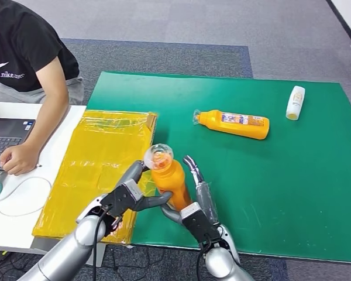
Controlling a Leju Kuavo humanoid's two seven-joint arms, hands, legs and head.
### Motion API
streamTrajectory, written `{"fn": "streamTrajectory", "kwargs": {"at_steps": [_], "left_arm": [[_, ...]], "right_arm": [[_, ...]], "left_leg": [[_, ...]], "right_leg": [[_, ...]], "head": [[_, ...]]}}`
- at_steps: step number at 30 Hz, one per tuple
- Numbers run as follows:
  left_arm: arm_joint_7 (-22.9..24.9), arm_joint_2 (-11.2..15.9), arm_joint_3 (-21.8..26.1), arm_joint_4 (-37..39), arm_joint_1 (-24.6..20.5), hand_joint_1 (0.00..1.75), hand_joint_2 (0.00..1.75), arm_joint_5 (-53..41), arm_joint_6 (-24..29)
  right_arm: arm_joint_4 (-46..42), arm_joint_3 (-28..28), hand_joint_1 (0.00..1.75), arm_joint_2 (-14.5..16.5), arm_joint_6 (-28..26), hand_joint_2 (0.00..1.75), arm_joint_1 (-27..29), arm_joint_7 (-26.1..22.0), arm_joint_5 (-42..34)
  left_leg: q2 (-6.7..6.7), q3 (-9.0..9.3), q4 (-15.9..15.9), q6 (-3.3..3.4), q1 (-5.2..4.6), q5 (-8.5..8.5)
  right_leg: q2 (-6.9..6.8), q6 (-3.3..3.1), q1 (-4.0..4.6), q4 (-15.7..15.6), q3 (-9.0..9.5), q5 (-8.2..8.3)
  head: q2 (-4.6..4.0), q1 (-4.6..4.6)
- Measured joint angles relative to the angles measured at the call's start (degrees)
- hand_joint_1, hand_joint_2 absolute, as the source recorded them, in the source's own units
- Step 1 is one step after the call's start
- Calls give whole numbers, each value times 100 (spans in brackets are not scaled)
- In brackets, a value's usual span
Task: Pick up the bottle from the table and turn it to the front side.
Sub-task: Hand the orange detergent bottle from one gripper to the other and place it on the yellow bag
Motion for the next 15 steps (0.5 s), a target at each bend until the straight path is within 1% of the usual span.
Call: {"fn": "streamTrajectory", "kwargs": {"at_steps": [6,15], "left_arm": [[-12,59,100,-75,15,175,175,-77,60],[-14,324,285,-415,43,175,175,-52,-197]], "right_arm": [[-2,0,0,0,-21,175,10,0,3],[-9,0,0,-2,-47,175,86,2,69]], "left_leg": [[0,-1,0,0,0,0],[0,-1,0,0,0,0]], "right_leg": [[0,0,0,0,0,0],[0,0,0,1,-2,0]], "head": [[0,0],[0,0]]}}
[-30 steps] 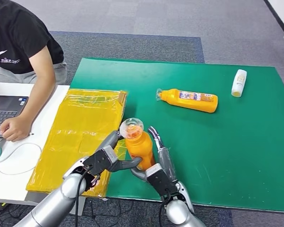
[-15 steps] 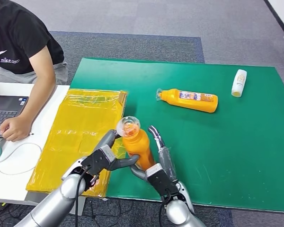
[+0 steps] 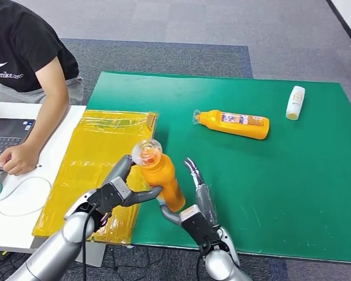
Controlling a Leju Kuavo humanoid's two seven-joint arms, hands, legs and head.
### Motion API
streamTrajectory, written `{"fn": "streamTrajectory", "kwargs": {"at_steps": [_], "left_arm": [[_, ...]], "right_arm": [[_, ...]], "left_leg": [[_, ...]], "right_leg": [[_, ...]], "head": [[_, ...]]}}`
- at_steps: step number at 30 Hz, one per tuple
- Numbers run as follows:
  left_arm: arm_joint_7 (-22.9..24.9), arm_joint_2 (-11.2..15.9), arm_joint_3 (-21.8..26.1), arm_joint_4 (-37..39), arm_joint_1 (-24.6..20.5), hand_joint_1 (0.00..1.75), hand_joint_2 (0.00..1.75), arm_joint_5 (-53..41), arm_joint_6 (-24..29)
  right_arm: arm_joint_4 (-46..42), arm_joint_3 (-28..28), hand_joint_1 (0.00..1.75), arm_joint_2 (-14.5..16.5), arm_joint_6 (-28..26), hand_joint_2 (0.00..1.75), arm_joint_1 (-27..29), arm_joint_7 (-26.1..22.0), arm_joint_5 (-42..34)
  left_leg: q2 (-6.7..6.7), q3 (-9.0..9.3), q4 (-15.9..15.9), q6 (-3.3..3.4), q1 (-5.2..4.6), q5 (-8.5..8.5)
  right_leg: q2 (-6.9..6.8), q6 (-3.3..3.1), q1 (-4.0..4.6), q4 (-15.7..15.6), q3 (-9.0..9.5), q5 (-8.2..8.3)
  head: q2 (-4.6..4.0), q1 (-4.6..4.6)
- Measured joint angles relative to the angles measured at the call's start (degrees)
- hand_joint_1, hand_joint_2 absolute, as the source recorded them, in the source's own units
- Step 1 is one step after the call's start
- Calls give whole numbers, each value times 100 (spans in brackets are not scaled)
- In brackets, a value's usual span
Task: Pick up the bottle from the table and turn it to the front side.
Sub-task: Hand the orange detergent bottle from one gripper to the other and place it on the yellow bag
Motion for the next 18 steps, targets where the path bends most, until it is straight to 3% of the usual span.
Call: {"fn": "streamTrajectory", "kwargs": {"at_steps": [18], "left_arm": [[133,508,339,-379,-1,175,175,-102,-335]], "right_arm": [[-4,-39,0,-4,19,175,112,-4,15]], "left_leg": [[0,0,0,-1,0,1]], "right_leg": [[0,0,0,2,-2,0]], "head": [[0,-1]]}}
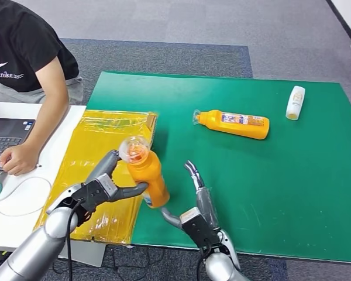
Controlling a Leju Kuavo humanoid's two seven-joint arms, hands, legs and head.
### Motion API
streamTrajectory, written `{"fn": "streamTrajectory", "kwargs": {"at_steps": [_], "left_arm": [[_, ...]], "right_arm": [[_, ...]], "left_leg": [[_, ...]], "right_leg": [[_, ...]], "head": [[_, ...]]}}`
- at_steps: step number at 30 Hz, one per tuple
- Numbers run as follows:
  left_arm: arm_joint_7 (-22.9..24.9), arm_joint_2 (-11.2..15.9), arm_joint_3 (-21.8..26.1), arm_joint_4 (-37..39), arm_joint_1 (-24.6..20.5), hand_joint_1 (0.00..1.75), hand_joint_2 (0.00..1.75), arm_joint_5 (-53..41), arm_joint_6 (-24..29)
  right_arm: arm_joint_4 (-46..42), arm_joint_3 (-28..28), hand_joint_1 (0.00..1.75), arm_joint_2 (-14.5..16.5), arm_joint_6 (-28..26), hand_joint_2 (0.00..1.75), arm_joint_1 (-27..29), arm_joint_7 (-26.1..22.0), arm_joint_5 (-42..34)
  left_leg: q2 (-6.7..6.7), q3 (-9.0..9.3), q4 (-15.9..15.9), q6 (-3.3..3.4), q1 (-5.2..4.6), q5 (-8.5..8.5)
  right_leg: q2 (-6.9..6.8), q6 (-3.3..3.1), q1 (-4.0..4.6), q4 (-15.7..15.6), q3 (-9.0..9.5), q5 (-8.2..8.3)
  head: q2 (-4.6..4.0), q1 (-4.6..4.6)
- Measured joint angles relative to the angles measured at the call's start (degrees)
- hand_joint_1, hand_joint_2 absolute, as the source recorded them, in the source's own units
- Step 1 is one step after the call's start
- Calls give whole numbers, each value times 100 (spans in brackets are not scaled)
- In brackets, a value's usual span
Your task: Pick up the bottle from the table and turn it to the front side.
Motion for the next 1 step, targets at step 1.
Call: {"fn": "streamTrajectory", "kwargs": {"at_steps": [1], "left_arm": [[3,12,13,-7,0,175,175,-14,0]], "right_arm": [[0,-4,0,0,1,175,6,0,1]], "left_leg": [[0,0,0,0,0,0]], "right_leg": [[0,0,0,0,0,0]], "head": [[0,1]]}}
